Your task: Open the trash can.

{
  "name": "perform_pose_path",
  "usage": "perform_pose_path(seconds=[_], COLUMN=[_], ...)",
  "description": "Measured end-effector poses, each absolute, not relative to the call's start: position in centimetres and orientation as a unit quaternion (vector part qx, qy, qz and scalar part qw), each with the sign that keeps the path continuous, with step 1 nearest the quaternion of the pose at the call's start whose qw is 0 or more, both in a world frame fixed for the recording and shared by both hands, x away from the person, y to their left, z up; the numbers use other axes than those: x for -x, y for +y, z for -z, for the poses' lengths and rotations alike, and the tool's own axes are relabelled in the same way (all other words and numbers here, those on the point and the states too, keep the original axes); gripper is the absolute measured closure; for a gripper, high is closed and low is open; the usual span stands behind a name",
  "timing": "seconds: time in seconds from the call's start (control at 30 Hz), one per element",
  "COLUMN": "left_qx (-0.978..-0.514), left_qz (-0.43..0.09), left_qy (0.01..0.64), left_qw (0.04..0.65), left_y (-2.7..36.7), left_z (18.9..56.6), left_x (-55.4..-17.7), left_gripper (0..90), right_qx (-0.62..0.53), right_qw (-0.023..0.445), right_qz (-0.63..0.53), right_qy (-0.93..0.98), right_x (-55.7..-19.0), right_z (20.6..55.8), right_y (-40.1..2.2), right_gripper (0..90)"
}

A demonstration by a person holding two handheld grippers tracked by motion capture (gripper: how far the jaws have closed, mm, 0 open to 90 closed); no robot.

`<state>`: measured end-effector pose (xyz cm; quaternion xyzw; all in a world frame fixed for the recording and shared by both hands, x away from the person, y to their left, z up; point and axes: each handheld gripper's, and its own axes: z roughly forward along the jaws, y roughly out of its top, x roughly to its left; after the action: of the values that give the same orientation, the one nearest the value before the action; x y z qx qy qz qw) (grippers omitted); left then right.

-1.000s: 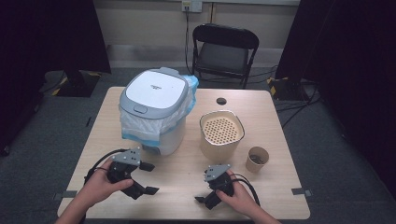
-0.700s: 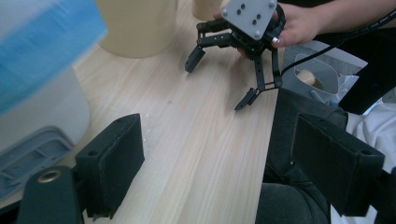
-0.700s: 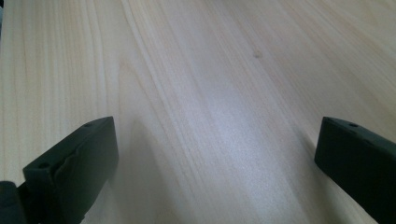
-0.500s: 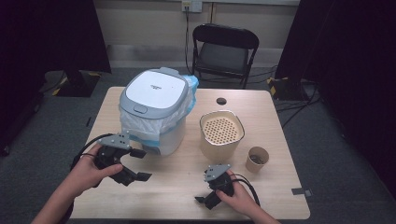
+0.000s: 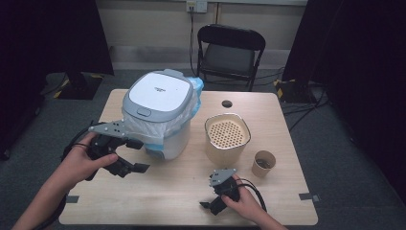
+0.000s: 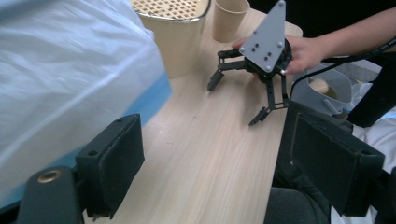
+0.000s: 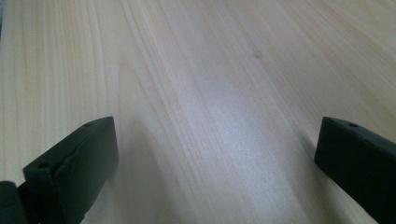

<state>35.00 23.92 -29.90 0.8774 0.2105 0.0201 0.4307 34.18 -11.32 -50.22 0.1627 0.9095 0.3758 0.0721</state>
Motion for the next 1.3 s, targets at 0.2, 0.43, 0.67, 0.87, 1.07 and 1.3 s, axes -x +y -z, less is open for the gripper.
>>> perform_pose_path(seconds=[0.2,0.43,0.67,0.87,1.07,1.3], left_qx=[-0.879,-0.879,-0.882,-0.883,-0.887,-0.879], left_qz=[-0.035,-0.043,-0.055,-0.068,-0.080,-0.086], left_qy=[0.215,0.215,0.213,0.214,0.212,0.227], left_qw=[0.424,0.423,0.417,0.412,0.401,0.410], left_y=[24.2,24.1,23.5,22.9,22.4,22.2], left_z=[28.3,26.9,25.6,24.7,24.7,25.2], left_x=[-35.8,-36.8,-38.1,-39.5,-41.0,-42.3], left_gripper=[16.5,16.5,16.6,16.6,16.8,16.3], right_qx=[-0.163,-0.163,-0.163,-0.163,-0.162,-0.162], right_qw=[0.071,0.072,0.071,0.071,0.071,0.071], right_qz=[-0.376,-0.376,-0.376,-0.375,-0.376,-0.376], right_qy=[0.909,0.909,0.910,0.910,0.910,0.910], right_x=[-34.2,-34.2,-34.2,-34.2,-34.2,-34.2], right_z=[50.2,50.2,50.2,50.2,50.2,50.2], right_y=[-11.3,-11.3,-11.3,-11.3,-11.3,-11.3], right_gripper=[0.0,0.0,0.0,0.0,0.0,0.0])
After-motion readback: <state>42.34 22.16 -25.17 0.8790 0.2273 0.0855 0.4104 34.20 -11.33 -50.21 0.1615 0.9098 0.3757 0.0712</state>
